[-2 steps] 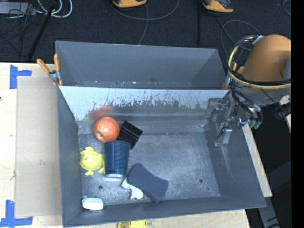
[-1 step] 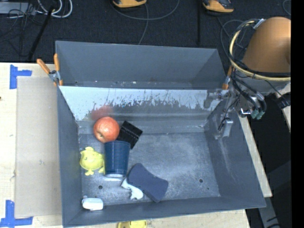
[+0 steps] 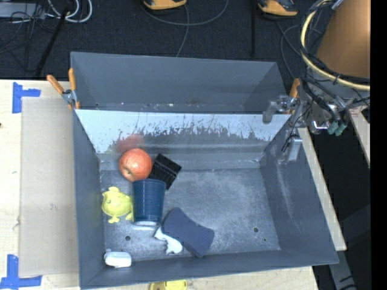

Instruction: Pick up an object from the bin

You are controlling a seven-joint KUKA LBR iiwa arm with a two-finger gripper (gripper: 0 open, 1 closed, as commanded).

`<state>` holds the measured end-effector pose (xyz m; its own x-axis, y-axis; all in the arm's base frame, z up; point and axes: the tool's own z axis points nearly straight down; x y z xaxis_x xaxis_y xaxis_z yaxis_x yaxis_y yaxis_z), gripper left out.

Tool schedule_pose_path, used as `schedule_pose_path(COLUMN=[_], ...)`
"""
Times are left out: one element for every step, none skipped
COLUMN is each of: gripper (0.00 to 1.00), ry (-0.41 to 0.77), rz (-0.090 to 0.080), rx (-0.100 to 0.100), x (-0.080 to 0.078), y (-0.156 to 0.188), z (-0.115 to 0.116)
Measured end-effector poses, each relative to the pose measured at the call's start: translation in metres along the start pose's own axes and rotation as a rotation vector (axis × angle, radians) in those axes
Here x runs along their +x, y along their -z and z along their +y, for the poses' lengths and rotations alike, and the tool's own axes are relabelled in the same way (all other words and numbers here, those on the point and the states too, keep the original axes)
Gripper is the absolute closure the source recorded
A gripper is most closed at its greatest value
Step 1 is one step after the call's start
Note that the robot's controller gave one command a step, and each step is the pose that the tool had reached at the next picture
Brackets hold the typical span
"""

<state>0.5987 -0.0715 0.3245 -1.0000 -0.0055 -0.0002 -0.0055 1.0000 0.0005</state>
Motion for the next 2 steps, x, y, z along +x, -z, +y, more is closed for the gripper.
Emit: schedule_pose_path(gripper=[0.0,0.0], ry=[-0.112,-0.057], rz=[-0.002,-0.01], rx=[0.0,0.002], x=[-0.001,-0.004], y=[0.069,0.033], z=[-0.008,0.021])
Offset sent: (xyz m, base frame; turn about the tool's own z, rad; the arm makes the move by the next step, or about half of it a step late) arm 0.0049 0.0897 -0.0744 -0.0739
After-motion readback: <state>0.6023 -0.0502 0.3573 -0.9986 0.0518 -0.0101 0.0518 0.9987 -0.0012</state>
